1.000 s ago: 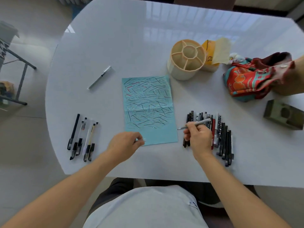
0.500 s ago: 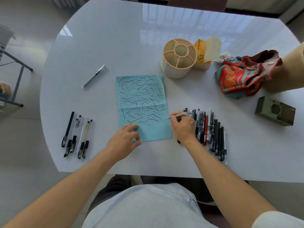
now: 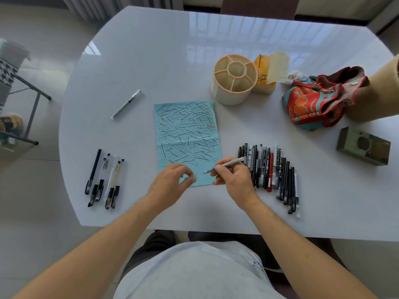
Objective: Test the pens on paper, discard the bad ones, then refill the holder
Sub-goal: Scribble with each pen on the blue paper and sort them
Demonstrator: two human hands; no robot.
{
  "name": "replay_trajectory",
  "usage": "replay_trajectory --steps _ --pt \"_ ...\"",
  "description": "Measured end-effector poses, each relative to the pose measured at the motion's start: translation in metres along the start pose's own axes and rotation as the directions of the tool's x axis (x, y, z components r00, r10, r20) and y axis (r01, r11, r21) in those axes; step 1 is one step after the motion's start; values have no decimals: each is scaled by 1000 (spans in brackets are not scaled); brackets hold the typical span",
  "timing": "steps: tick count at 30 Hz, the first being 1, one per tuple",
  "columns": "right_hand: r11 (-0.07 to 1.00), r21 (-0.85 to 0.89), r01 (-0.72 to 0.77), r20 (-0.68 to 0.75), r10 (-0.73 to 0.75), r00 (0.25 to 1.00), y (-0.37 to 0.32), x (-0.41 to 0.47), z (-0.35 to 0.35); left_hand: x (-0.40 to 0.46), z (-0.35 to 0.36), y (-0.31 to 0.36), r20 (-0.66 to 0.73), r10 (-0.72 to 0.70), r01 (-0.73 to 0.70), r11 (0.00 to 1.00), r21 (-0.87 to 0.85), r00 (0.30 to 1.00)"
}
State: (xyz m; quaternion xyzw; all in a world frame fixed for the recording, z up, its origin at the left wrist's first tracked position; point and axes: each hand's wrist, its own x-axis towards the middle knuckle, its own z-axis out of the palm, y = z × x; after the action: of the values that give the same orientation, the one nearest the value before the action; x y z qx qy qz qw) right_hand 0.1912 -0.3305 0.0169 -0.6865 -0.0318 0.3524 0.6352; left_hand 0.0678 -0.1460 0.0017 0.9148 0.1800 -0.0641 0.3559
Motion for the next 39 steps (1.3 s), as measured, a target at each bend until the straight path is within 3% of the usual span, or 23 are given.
replay_trajectory --steps 8,13,18,27,30,32,35,39 --pt "1000 16 -7 39 6 999 0 -8 2 5 -5 20 53 48 -46 999 -24 997" --pt "998 40 50 -71 -47 996 -5 -6 -5 7 -8 22 30 1 1 998 -66 1000" --pt "1000 20 15 22 -16 1000 -2 -10 6 10 -11 29 47 45 -42 997 -65 998" --pt "995 -84 -48 -55 44 998 -3 -7 8 9 -4 34 5 61 -59 990 -126 998" --pt "974 -163 -160 -186 129 974 -15 15 -27 21 -8 28 37 28 -22 990 -141 999" --pt "879 -415 -235 -289 118 950 -24 31 -56 23 -13 16 42 -11 17 991 -133 999" --pt "574 -766 -289 -319 50 946 -28 43 -83 17 -20 -7 42 -71 76 988 -133 997" --pt "279 -898 -339 -352 4 936 -30 45 -79 5 -28 -35 40 -53 55 996 -69 998"
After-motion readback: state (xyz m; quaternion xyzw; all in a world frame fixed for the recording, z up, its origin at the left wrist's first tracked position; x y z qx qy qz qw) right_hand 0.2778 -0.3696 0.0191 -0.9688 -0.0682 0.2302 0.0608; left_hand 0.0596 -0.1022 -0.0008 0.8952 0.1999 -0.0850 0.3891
